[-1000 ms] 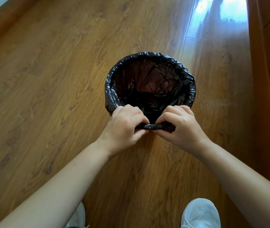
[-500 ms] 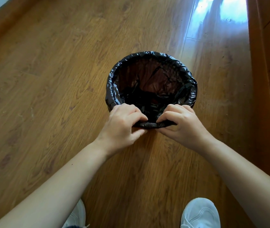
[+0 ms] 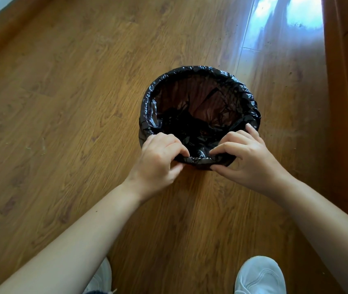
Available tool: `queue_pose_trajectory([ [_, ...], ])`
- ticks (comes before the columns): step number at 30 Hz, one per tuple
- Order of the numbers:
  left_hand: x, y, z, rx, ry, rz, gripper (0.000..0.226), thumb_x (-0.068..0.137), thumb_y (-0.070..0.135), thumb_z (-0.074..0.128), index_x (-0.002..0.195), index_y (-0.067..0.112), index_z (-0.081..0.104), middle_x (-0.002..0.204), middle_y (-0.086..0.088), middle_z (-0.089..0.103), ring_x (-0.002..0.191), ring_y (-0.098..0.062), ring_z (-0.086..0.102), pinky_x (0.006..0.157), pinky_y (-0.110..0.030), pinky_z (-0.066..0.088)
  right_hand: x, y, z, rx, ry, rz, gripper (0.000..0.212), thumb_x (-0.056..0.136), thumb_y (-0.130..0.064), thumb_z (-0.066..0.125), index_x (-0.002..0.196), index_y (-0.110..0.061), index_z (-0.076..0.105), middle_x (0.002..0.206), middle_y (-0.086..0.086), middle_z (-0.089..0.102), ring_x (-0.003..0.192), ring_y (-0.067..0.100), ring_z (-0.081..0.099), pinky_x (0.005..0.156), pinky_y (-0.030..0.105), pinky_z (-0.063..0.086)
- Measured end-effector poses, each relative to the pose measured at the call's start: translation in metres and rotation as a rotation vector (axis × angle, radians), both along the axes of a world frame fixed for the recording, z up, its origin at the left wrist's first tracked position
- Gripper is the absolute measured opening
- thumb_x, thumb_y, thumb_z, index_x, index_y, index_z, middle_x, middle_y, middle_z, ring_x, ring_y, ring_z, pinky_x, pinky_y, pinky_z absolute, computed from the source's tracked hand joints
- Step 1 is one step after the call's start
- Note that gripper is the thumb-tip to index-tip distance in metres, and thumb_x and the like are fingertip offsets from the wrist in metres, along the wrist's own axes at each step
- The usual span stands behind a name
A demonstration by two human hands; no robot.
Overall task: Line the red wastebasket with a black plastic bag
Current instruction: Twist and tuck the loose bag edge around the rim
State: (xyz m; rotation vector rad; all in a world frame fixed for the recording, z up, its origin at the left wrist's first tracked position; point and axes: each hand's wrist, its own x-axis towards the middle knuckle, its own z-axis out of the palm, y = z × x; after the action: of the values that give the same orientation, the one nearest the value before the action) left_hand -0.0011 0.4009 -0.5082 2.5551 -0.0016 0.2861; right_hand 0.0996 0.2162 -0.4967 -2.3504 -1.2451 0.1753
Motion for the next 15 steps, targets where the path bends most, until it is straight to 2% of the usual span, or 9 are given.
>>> queue_pose_trajectory([
  [2, 0.0, 0.0, 0.0, 0.005, 0.004, 0.0, 0.019, 0.065, -0.001, 0.072, 0.082, 0.008, 0.066, 0.082, -0.008, 0.065, 0.08, -0.026, 0.057, 0.081, -0.035, 0.038, 0.0, -0.001, -0.003, 0.001, -0.004, -0.006, 0.018, 0.068, -0.02, 0.078, 0.084, -0.016, 0.069, 0.08, 0.0, 0.06, 0.08, 0.018, 0.055, 0.106, 0.049, 0.026],
  [4, 0.0, -0.002, 0.0, 0.02, 0.019, -0.006, 0.021, 0.065, 0.004, 0.074, 0.083, 0.009, 0.065, 0.083, -0.007, 0.064, 0.081, -0.026, 0.056, 0.083, -0.035, 0.037, -0.002, 0.001, -0.008, 0.038, -0.008, -0.032, 0.015, 0.067, -0.019, 0.079, 0.077, -0.014, 0.069, 0.076, 0.001, 0.062, 0.074, 0.019, 0.057, 0.093, 0.038, 0.034],
  [6, 0.0, -0.007, -0.001, 0.043, 0.036, -0.022, 0.025, 0.065, 0.015, 0.077, 0.086, 0.01, 0.064, 0.086, -0.006, 0.064, 0.084, -0.025, 0.056, 0.085, -0.033, 0.034, -0.005, 0.005, -0.012, 0.065, -0.013, -0.059, 0.014, 0.066, -0.018, 0.08, 0.073, -0.014, 0.068, 0.074, 0.001, 0.064, 0.073, 0.02, 0.059, 0.083, 0.032, 0.033],
  [8, 0.001, -0.012, -0.002, 0.057, 0.049, -0.041, 0.031, 0.066, 0.023, 0.077, 0.09, 0.01, 0.063, 0.089, -0.006, 0.063, 0.086, -0.025, 0.055, 0.085, -0.03, 0.03, -0.007, 0.01, -0.014, 0.086, -0.021, -0.07, 0.014, 0.066, -0.019, 0.079, 0.073, -0.015, 0.068, 0.074, 0.0, 0.064, 0.072, 0.019, 0.059, 0.077, 0.032, 0.033],
  [10, 0.003, -0.017, -0.002, 0.055, 0.043, -0.034, 0.027, 0.07, 0.024, 0.073, 0.091, 0.009, 0.064, 0.088, -0.006, 0.063, 0.085, -0.026, 0.055, 0.084, -0.03, 0.029, -0.009, 0.013, -0.015, 0.098, -0.036, -0.074, 0.014, 0.067, -0.021, 0.079, 0.072, -0.015, 0.067, 0.073, 0.001, 0.063, 0.071, 0.019, 0.058, 0.074, 0.035, 0.035],
  [13, 0.004, -0.018, -0.003, 0.051, 0.025, -0.002, 0.017, 0.072, 0.017, 0.065, 0.086, 0.008, 0.065, 0.084, -0.007, 0.064, 0.082, -0.027, 0.057, 0.08, -0.031, 0.031, -0.013, 0.014, -0.016, 0.092, -0.073, -0.084, 0.015, 0.069, -0.024, 0.078, 0.073, -0.015, 0.066, 0.073, 0.001, 0.062, 0.072, 0.021, 0.058, 0.077, 0.036, 0.034],
  [15, 0.003, -0.016, -0.004, 0.06, 0.014, 0.006, 0.015, 0.07, 0.01, 0.063, 0.085, 0.007, 0.065, 0.082, -0.008, 0.064, 0.08, -0.029, 0.057, 0.08, -0.031, 0.031, -0.015, 0.012, -0.016, 0.082, -0.099, -0.098, 0.018, 0.069, -0.026, 0.077, 0.078, -0.015, 0.066, 0.077, 0.001, 0.062, 0.078, 0.021, 0.058, 0.09, 0.037, 0.029],
])
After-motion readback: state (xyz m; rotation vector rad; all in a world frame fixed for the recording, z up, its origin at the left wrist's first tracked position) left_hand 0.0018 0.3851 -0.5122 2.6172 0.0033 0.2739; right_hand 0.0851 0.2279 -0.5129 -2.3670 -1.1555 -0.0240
